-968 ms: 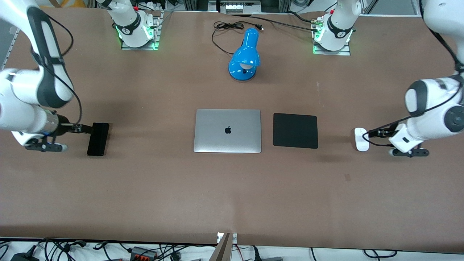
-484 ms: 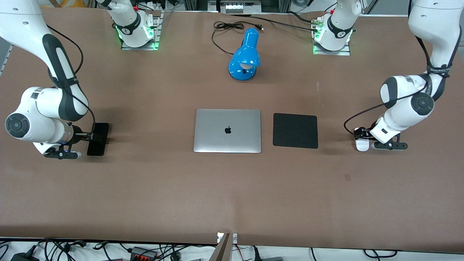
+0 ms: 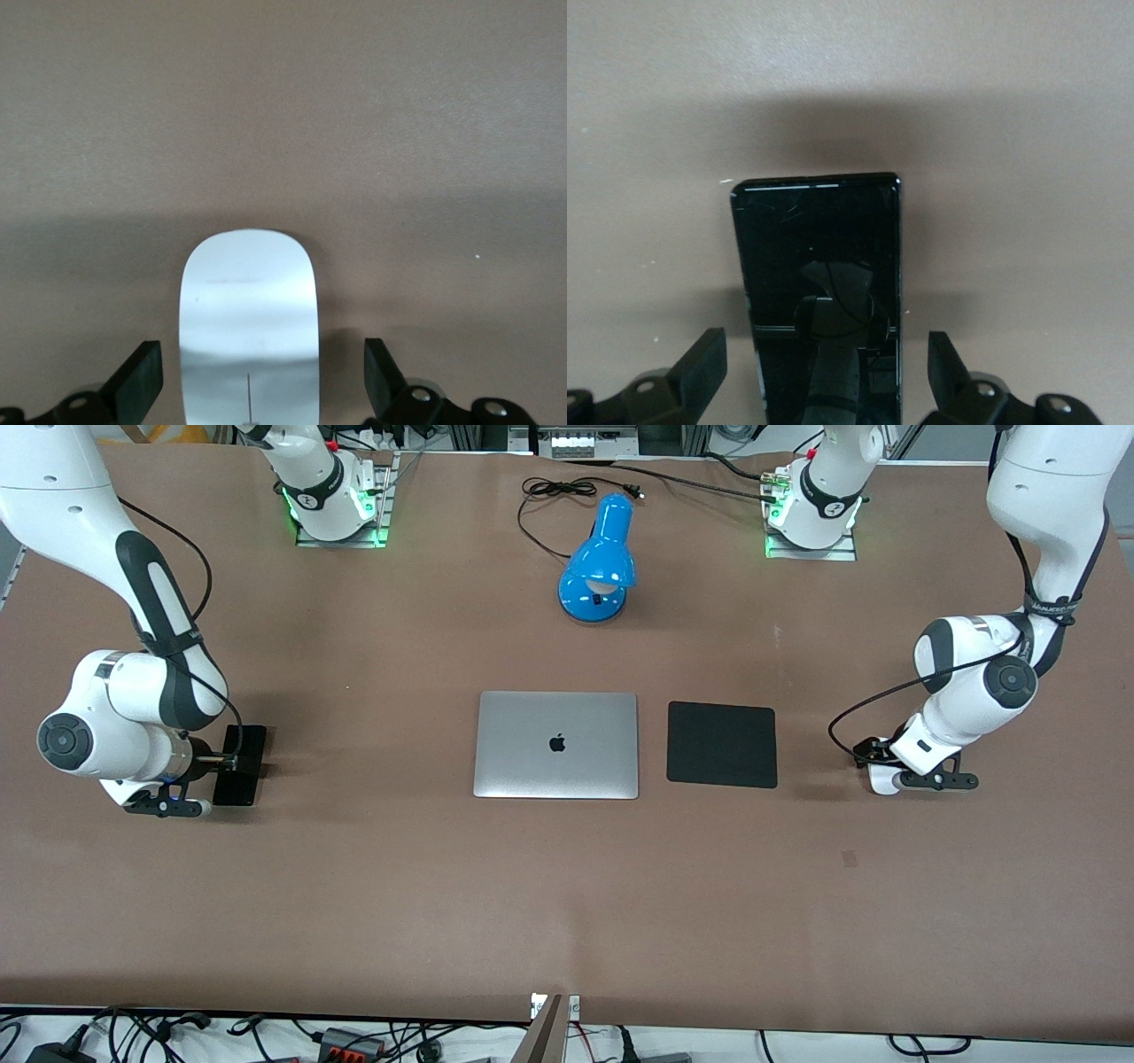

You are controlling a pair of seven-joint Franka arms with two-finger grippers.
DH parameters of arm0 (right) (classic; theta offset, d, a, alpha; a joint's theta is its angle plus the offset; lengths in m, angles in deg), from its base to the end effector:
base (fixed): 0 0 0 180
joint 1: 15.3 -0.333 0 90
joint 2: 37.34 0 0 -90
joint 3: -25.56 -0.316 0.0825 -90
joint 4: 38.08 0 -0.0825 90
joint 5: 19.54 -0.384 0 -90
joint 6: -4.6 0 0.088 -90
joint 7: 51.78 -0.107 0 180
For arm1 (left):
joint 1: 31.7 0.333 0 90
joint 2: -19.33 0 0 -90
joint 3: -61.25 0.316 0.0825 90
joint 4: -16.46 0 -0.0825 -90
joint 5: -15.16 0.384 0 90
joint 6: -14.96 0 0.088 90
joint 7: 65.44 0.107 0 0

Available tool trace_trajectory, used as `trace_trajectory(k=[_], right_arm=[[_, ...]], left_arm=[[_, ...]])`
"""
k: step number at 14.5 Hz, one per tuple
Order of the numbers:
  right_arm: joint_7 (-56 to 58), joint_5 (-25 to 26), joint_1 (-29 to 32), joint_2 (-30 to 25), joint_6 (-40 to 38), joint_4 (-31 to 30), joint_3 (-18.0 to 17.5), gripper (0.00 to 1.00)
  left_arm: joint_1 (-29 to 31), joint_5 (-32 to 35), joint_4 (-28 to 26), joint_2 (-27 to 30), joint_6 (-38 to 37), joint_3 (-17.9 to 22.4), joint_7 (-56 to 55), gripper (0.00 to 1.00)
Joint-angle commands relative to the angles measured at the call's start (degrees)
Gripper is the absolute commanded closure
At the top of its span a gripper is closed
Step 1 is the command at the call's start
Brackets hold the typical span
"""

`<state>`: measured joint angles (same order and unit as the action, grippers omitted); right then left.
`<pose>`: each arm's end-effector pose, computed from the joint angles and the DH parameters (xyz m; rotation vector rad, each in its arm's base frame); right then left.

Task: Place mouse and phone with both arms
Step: 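Grasp the phone with the right gripper while the left gripper grasps the mouse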

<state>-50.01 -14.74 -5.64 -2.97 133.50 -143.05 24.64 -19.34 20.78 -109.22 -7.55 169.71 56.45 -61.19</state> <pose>0.6188 -0.0980 0.1886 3.0926 -0.1006 -0.2882 0.5545 0.0692 0.1722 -3.1306 0.0318 -0.0632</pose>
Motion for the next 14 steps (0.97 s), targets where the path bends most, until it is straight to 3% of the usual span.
trace_trajectory(k=[1,2,4,8,12,14], right_arm=[[-0.6,1.2,1.1,1.1,0.4,0.5,-0.7,0.00],[-0.6,1.2,1.2,1.2,0.4,0.5,-0.7,0.00],[-0.6,1.1,1.2,1.4,0.5,0.6,-0.7,0.00],[-0.6,0.6,1.2,2.0,0.7,1.1,-0.7,0.00],[-0.6,0.3,1.1,2.5,1.4,1.1,-0.7,0.00],[-0.6,0.4,0.8,2.6,1.4,1.1,-0.7,0.00]], left_arm=[[0.7,1.0,-0.2,-1.3,2.5,-0.2,0.9,0.00],[0.7,1.0,-0.2,-1.2,2.6,-0.2,0.9,0.07],[0.7,1.0,-0.2,-0.8,2.6,-0.2,1.9,0.36],[2.1,1.0,0.4,0.3,1.8,-0.3,8.1,0.65],[1.3,1.0,2.7,4.4,-7.8,-1.5,8.6,0.70],[1.3,0.9,6.7,5.3,-17.6,-5.6,8.0,0.70]])
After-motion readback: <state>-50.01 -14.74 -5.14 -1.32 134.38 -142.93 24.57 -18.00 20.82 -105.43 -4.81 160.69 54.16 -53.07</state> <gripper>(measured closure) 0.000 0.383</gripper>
